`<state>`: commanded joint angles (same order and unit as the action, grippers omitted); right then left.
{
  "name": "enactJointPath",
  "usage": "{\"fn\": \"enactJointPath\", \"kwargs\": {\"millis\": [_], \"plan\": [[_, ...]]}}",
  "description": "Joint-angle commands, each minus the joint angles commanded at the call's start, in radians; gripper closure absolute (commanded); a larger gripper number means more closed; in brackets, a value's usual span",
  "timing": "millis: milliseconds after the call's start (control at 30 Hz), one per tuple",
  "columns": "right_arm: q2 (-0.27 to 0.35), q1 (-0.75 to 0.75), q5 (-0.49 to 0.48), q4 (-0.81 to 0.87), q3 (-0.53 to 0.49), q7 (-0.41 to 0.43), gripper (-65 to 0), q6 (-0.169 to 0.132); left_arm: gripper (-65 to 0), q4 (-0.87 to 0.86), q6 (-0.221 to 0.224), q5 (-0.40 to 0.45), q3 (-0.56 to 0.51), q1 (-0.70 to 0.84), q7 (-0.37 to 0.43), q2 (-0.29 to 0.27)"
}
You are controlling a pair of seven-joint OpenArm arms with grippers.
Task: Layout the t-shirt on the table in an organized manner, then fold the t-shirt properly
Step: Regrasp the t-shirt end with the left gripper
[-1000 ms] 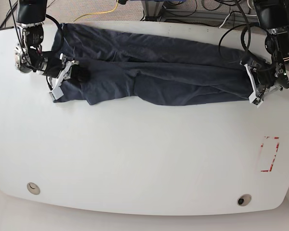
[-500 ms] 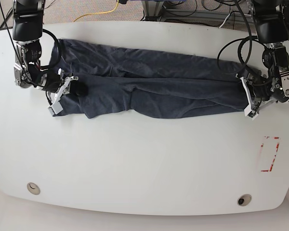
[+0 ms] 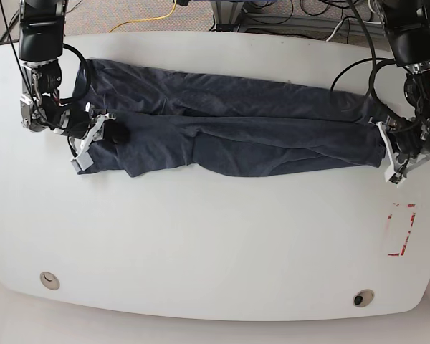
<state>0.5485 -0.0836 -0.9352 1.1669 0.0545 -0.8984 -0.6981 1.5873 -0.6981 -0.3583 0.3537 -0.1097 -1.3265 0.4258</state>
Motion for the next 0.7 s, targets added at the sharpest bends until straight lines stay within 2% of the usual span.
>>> {"fn": "enactJointPath", "kwargs": {"millis": [100,200,300,400,700], "plan": [[-0.002,0.0,-0.002,0.0,0.0,0.0,-9.7,0.0,-13.3,0.046,0.0,0.0,0.066,0.003,-0.026,0.0],[-0.003,0.0,0.0,0.0,0.0,0.0,-9.7,0.0,-18.6,0.064,0.0,0.0,0.112,0.0,-0.046,0.0],[-0.005,0.002,-0.002,0.0,0.0,0.0,-9.7,0.0,-31.4,0.068,0.0,-0.015,0.215,-0.002,-0.063,-0.002],[-0.005,0.002,0.0,0.0,0.0,0.0,-9.5,0.0,-37.9,0.06,0.0,-0.068,0.299,0.0,-0.063,-0.005],[-0.005,0.003,0.0,-0.002,-0.002,0.0,-9.5,0.0,-38.1,-0.101,0.0,-0.264,0.436,0.003,-0.063,-0.005]]}}
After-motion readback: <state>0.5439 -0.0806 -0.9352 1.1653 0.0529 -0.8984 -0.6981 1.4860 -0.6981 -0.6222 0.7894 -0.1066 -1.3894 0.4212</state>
